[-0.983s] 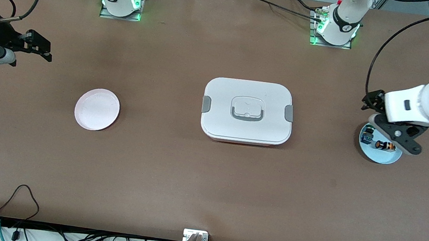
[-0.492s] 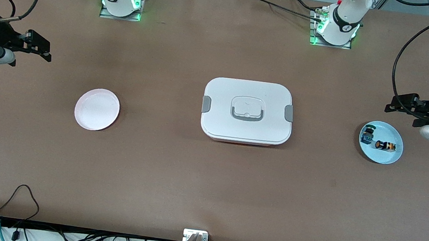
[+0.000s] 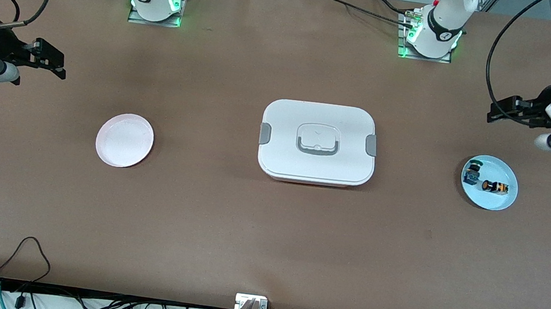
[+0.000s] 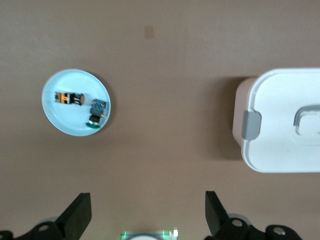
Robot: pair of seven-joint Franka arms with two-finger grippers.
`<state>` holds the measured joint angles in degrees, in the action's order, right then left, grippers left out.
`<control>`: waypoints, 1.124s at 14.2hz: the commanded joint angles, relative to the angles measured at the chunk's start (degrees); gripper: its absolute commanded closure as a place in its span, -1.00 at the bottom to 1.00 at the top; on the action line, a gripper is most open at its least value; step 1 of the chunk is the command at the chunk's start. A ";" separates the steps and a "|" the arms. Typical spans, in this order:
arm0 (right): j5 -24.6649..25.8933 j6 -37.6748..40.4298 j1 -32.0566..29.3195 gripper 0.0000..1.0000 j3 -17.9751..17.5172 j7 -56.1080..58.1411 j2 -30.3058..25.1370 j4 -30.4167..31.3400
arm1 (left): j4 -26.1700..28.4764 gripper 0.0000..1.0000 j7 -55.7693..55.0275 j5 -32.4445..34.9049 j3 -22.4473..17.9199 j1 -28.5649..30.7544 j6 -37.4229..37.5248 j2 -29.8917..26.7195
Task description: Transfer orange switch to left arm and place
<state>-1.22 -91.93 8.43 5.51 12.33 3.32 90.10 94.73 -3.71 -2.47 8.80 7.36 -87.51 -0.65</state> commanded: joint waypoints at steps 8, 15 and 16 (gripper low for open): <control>0.61 1.84 0.28 -1.00 -0.32 -0.82 -0.59 -0.36 | 5.56 -1.00 10.39 1.33 -9.77 -8.59 -7.68 -3.40; 0.87 2.19 0.36 -1.00 -1.47 -0.82 -1.03 -0.19 | 3.36 -1.00 9.60 2.03 -9.77 -9.56 -8.20 -0.32; 0.87 2.19 0.36 -1.00 -1.47 -0.82 -1.03 -0.19 | 2.75 -1.00 9.34 2.03 -9.77 -10.25 -8.03 0.03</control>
<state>-1.22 -90.80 8.63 4.30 12.33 3.16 90.10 99.78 5.45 -1.99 -0.04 -0.96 -95.80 -1.70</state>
